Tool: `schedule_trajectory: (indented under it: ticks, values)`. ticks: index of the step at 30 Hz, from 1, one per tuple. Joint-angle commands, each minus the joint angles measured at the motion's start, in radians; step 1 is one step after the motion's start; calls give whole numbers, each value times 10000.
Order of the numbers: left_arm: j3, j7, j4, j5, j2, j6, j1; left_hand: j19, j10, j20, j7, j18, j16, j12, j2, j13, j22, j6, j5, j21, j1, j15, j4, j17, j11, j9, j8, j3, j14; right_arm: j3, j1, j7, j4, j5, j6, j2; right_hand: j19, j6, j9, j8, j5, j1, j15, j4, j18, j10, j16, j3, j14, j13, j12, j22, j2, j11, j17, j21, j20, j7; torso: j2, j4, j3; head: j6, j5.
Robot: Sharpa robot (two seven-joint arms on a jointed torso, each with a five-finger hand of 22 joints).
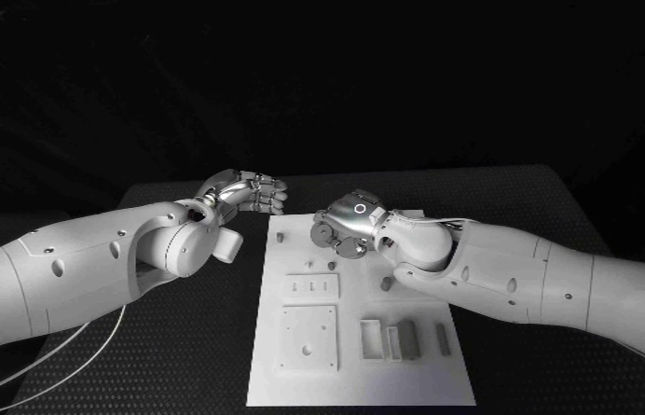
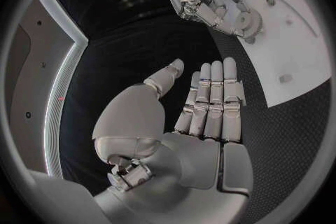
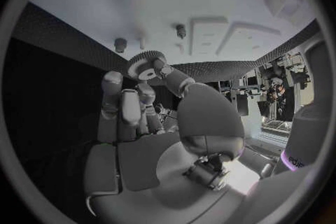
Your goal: Assemble the parts on the task board
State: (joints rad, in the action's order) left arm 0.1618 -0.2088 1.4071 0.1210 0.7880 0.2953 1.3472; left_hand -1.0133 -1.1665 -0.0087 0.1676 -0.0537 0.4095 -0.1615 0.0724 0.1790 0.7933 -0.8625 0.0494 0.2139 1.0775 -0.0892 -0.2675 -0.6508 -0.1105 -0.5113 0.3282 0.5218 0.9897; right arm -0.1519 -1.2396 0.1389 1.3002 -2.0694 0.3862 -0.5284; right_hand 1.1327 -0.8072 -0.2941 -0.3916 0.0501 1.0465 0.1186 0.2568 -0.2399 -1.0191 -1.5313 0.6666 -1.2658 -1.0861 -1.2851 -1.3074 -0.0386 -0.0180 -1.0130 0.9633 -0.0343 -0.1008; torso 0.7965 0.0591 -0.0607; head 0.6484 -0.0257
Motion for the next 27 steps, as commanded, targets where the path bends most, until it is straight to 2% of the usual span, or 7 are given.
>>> schedule_trajectory:
  ticks: [1, 4, 7, 16, 21, 27]
  values:
    - [-9, -65, 18, -10, -15, -92, 13, 19, 10, 17, 62, -153, -48, 61, 12, 11, 15, 24, 55, -54, -51, -41, 44, -18, -63, -12, -40, 2, 45, -143, 13, 222, -93, -619, 199, 127, 69, -2188, -2133, -57, 5, -1, -7, 18, -219, -76, 31, 22, -64, 16, 3, -135, -44, -1, -19, 61, -10, 117, 0, -16, -8, 6, 54]
    - [-9, -76, 7, -10, -50, -110, 13, 20, 10, 18, 62, -153, -51, 62, 13, 12, 16, 25, 55, -55, -51, -41, 43, -20, -63, -12, -41, 1, 46, -202, 28, 320, -137, -753, 236, 198, 81, -2195, -2136, -56, 4, -5, -5, 16, -219, -90, 35, 23, -70, 27, 8, -134, -51, -3, -7, 61, -14, 119, 3, -20, -8, -23, 60]
    - [-9, -68, -5, -10, -43, -112, 13, 20, 10, 18, 63, -153, -54, 64, 12, 13, 17, 25, 55, -56, -51, -42, 44, -23, -63, -13, -42, 2, 46, -202, 35, 337, -171, -765, 257, 188, 88, -2199, -2137, -55, 5, -6, -4, 15, -219, -98, 37, 26, -76, 34, 11, -133, -53, -5, -4, 60, -16, 121, -2, 1, -3, -22, 76]
    - [-8, -15, -29, -10, 2, -140, 13, 21, 11, 20, 64, -152, -64, 71, 16, 15, 20, 28, 55, -60, -56, -43, 46, -32, -65, -14, -46, -1, 46, -202, 45, 344, -265, -768, 269, 237, 115, -2212, -2142, -49, 5, -1, 2, 14, -219, -130, 44, 40, -107, 62, 25, -129, -48, -11, -7, 58, -25, 126, -2, -41, -19, 3, 111]
    - [-8, -21, -38, -10, -16, -146, 13, 22, 12, 21, 65, -152, -70, 76, 19, 17, 22, 29, 55, -63, -58, -44, 48, -37, -66, -15, -48, -2, 45, -201, 56, 347, -336, -769, 296, 241, 121, -2215, -2144, -46, 5, -1, 4, 15, -219, -139, 46, 43, -121, 71, 29, -128, -50, -12, -19, 56, -27, 127, -4, -23, -22, 25, 120]
    - [-8, -23, -36, -10, -14, -145, 13, 23, 12, 21, 65, -153, -76, 80, 20, 18, 23, 30, 55, -65, -58, -45, 48, -43, -66, -16, -50, -2, 45, -200, 57, 323, -478, -769, 308, 282, 130, -2220, -2146, -42, 4, -4, 6, 15, -219, -151, 51, 45, -124, 82, 34, -127, -57, -14, -3, 54, -29, 128, -5, -37, -15, 25, 141]
